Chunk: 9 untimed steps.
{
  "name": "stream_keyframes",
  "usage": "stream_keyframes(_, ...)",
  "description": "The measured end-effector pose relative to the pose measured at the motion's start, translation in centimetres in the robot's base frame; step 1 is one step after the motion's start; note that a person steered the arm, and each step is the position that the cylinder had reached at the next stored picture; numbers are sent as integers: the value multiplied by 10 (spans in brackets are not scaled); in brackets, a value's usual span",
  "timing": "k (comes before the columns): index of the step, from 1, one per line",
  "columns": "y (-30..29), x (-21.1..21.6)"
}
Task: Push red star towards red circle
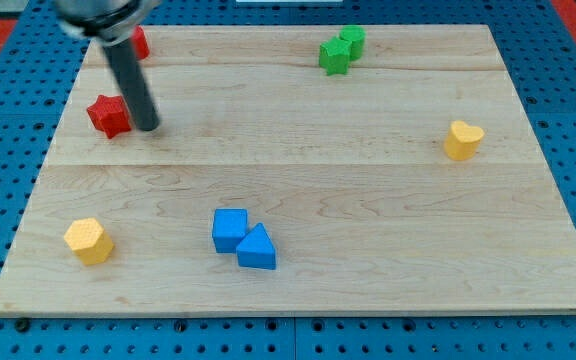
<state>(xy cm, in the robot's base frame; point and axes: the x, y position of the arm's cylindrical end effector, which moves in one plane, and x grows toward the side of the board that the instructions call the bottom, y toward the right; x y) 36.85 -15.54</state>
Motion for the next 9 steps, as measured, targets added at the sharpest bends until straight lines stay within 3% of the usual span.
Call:
stream_keyframes(5, 19, -6)
stream_keyframes(7, -16, 64)
stream_keyframes(8, -69, 42)
stream_keyframes(9, -74, -22)
